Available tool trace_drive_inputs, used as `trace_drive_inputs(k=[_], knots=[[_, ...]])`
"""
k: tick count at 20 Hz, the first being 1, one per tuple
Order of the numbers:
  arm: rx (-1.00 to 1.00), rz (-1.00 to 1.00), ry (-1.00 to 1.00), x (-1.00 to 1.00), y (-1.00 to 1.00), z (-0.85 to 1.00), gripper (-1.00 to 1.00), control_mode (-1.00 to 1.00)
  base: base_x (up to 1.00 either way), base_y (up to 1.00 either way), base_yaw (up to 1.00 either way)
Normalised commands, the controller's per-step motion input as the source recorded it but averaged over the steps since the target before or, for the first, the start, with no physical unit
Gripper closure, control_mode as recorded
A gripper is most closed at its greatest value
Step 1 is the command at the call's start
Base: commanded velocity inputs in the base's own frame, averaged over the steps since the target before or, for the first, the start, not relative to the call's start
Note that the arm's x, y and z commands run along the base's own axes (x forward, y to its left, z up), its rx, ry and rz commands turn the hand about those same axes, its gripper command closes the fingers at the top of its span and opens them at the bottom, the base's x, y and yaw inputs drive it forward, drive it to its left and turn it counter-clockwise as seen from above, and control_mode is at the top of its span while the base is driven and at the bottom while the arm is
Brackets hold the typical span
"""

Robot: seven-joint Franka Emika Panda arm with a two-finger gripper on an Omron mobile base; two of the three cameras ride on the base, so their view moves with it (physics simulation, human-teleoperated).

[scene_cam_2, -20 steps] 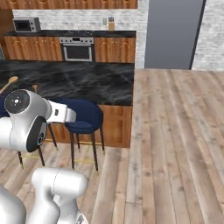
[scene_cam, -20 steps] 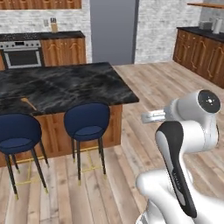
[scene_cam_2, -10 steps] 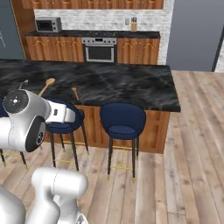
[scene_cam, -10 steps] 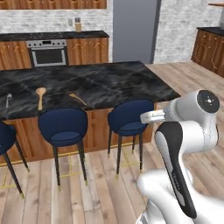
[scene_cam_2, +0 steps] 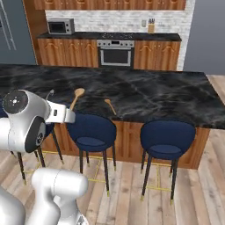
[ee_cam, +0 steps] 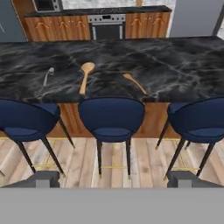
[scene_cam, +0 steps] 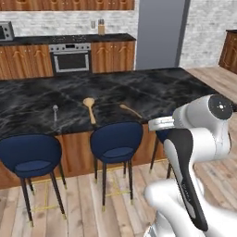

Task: Pick up the metallic utensils from the counter and place them in the open drawer. Make sure not to pick up any wooden utensils.

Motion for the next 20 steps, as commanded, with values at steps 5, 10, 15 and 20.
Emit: trace_drive_inputs(k=[5,10,15,20], knots=[[0.0,0.0,0.0,0.0,0.0,0.0,-1.0,1.0,0.49,1.0,0.01],[0.0,0.0,0.0,0.0,0.0,0.0,-1.0,1.0,0.01,1.0,0.06],[0.0,0.0,0.0,0.0,0.0,0.0,-1.0,1.0,0.73,0.96,0.02],[0.0,0.0,0.0,0.0,0.0,0.0,-1.0,1.0,0.96,0.38,0.0]])
